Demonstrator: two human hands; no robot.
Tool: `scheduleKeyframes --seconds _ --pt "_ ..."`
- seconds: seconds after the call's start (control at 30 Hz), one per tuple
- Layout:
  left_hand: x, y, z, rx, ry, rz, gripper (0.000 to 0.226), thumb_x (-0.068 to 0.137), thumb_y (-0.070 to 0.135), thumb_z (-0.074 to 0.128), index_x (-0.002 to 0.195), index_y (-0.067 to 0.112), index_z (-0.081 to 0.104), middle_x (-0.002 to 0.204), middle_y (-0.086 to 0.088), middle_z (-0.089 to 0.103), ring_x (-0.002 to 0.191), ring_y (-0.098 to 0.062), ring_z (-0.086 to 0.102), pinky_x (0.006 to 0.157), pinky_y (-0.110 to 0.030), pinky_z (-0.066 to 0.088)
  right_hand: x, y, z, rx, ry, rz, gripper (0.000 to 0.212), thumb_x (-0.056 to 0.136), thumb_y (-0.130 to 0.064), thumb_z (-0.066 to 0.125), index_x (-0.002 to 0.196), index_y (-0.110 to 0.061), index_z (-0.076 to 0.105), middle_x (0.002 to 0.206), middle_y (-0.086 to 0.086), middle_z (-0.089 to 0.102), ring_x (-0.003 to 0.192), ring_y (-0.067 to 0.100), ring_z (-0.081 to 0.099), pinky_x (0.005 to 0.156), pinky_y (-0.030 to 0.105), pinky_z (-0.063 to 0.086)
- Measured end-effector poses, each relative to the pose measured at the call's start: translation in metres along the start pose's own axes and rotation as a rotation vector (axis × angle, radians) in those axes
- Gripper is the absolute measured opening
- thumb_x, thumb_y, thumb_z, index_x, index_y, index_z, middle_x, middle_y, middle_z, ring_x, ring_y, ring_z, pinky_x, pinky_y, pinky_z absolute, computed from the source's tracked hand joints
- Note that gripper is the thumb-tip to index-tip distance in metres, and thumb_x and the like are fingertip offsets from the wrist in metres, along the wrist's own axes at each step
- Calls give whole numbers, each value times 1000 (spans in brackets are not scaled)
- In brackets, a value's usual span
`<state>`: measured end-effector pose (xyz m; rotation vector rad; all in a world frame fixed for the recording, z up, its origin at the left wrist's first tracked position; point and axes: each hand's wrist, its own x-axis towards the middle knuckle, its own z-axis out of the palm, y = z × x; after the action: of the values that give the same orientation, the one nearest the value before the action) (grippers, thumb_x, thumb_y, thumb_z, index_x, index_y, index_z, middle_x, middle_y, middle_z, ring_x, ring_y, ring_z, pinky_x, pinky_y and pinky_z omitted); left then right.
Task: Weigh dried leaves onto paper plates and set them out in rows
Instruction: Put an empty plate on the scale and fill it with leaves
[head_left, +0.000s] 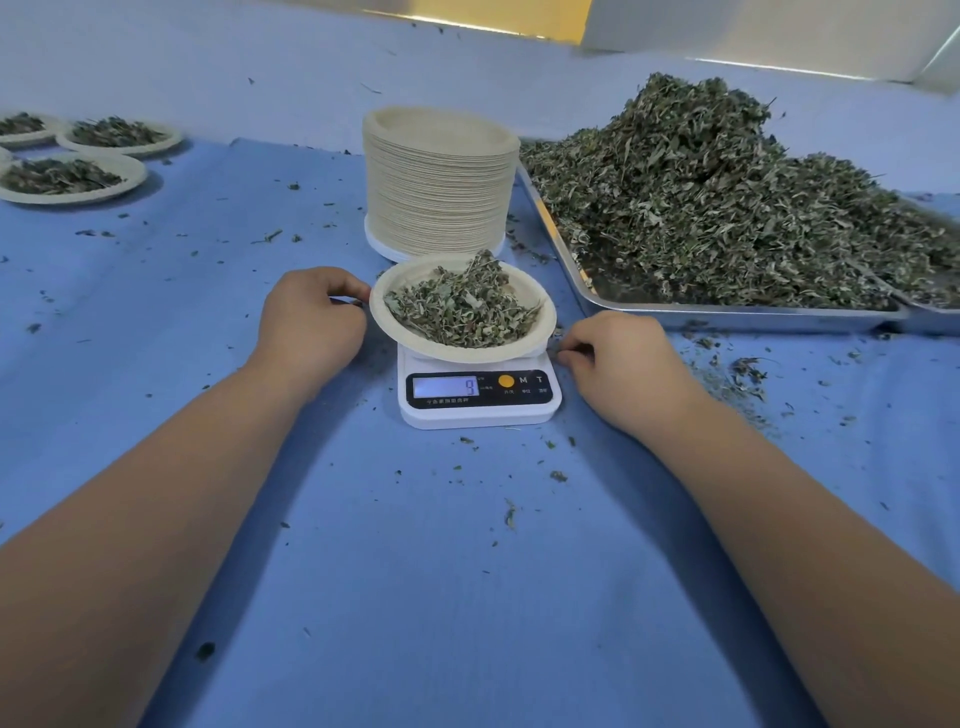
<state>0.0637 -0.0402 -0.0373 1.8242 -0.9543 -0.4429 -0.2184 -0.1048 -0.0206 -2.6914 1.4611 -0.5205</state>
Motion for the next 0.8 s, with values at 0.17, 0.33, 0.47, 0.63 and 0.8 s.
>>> scheduleKeyframes --seconds 0.17,0.33,0.47,0.63,0.8 --pt "-2 1 -1 -19 -2 3 40 75 1 46 79 27 76 65 10 65 32 -5 37 32 -16 29 -1 2 -4 -47 -21 -37 13 93 -17 59 87 -11 69 85 6 64 83 25 59 76 38 52" --pt "-2 1 -1 -25 -10 10 40 75 0 46 80 26 76 67 7 66 33 -5 39 31 -16 29 -9 0 -23 68 216 -57 10 84 -19 68 76 -19 72 68 -8 62 67 10 57 69 29 52" --pt "-3 2 0 -14 -11 22 41 75 -1 45 80 26 76 72 6 68 35 -4 42 31 -14 29 11 2 -40 135 426 -6 10 88 -17 66 86 -20 75 77 -7 65 72 11 59 74 29 53" --pt "-3 3 1 -11 -7 14 41 74 0 46 78 28 76 71 9 71 38 -3 45 32 -14 31 38 8 -42 188 254 182 24 94 -19 62 113 -21 76 98 -3 70 90 17 65 89 33 55" --pt "-2 3 1 5 -22 26 38 76 2 49 76 30 75 64 19 69 43 0 48 36 -13 33 47 -29 -42 267 155 -22 19 96 -42 62 105 -31 76 86 -21 66 77 -9 58 73 16 47"
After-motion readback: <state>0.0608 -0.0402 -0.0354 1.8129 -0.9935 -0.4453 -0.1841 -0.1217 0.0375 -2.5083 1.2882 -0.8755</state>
